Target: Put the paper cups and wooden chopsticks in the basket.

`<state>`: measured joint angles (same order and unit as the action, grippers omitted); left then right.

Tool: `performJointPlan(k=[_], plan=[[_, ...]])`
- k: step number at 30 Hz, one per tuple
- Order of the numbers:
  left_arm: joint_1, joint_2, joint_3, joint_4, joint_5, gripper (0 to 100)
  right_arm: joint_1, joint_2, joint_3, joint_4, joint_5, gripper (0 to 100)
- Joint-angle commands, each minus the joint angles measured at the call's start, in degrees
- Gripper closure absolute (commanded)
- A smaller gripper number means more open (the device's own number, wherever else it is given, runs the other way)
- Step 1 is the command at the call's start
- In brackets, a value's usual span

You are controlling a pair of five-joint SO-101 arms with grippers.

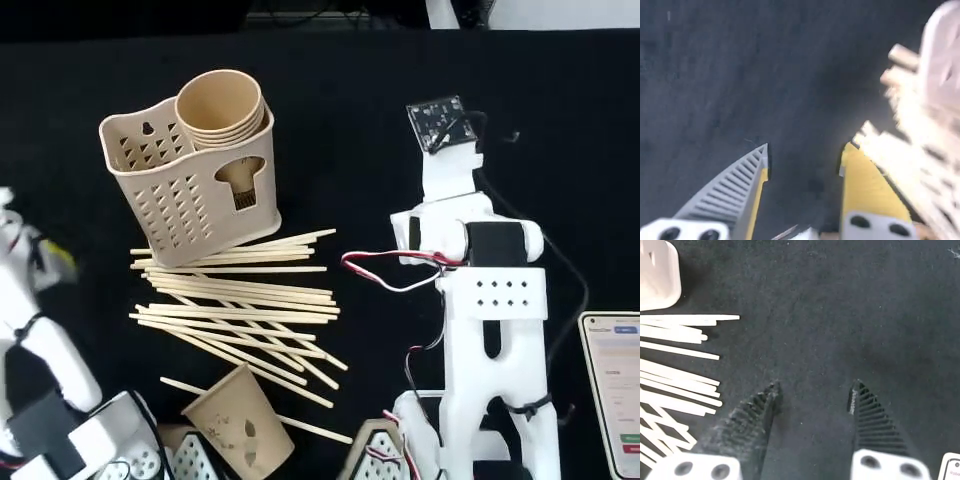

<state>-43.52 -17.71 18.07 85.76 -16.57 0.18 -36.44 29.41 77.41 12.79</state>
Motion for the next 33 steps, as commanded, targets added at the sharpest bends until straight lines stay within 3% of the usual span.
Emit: performJointPlan(k=[1, 7, 23, 33], plan=[[12.0, -1.2, -0.7, -9.8, 10.1, 76, -0.5, -2.2, -0.1, -1.0, -1.8, 78.3], [23.3, -0.5, 0.0, -17.4, 15.2, 76, -0.4, -2.2, 2.6, -1.0, -1.7, 78.2], [26.2, -0.5, 0.0, -30.8, 15.4, 76, -0.4, -2.2, 4.5, -2.2, -1.6, 78.0], [29.5, -0.5, 0.1, -35.2, 15.4, 76, -0.4, -2.2, 4.6, -1.8, -1.6, 78.0]])
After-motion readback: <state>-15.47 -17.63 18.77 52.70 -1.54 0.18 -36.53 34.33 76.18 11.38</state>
